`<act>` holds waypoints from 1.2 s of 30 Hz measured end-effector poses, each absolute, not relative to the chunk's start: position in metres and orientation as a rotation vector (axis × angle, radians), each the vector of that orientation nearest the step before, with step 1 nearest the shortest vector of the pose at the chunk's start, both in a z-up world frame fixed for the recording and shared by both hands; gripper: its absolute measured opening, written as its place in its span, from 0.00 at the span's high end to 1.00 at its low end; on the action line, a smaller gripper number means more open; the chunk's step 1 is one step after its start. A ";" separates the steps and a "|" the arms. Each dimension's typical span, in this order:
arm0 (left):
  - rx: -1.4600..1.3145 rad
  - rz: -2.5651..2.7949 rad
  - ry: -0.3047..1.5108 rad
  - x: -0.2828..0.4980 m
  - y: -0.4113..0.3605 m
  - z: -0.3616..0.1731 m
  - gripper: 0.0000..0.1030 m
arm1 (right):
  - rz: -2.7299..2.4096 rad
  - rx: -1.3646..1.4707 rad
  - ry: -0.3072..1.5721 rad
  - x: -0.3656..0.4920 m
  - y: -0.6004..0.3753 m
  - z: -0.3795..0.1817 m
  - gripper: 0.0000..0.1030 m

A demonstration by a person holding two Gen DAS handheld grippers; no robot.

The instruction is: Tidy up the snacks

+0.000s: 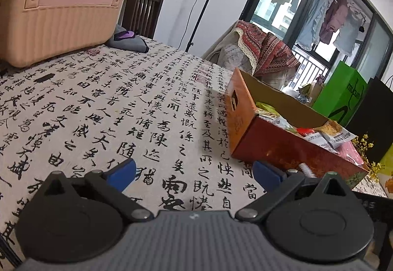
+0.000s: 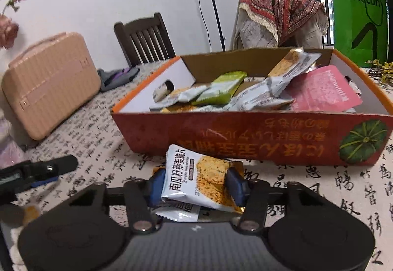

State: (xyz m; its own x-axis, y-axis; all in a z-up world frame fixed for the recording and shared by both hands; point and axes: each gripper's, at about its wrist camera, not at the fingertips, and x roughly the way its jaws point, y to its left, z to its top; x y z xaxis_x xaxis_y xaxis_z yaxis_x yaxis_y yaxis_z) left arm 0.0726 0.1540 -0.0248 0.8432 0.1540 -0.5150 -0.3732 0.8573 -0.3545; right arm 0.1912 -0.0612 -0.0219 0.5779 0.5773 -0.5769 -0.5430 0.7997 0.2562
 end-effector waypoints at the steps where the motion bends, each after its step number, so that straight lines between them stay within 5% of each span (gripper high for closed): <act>1: -0.463 0.291 0.495 0.073 0.154 -0.025 0.00 | 0.660 0.060 0.681 0.188 -0.065 -0.019 0.59; 7: -0.458 0.302 0.508 0.075 0.153 -0.026 0.00 | 0.667 0.067 0.585 0.171 -0.091 -0.003 0.79; 18: -0.435 0.342 0.513 0.078 0.150 -0.024 0.00 | 0.603 0.143 0.510 0.160 -0.157 -0.001 0.95; 36: -0.266 0.242 0.596 0.121 0.057 0.007 0.00 | 0.566 0.275 0.469 0.170 -0.214 -0.017 0.96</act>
State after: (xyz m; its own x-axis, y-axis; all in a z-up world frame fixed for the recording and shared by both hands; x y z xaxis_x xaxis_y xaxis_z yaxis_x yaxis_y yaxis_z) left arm 0.1207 0.0570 0.0067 0.8012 0.1467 -0.5802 -0.2993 0.9378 -0.1761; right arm 0.1699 -0.2143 -0.0171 0.7435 0.5709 -0.3483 -0.4485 0.8119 0.3737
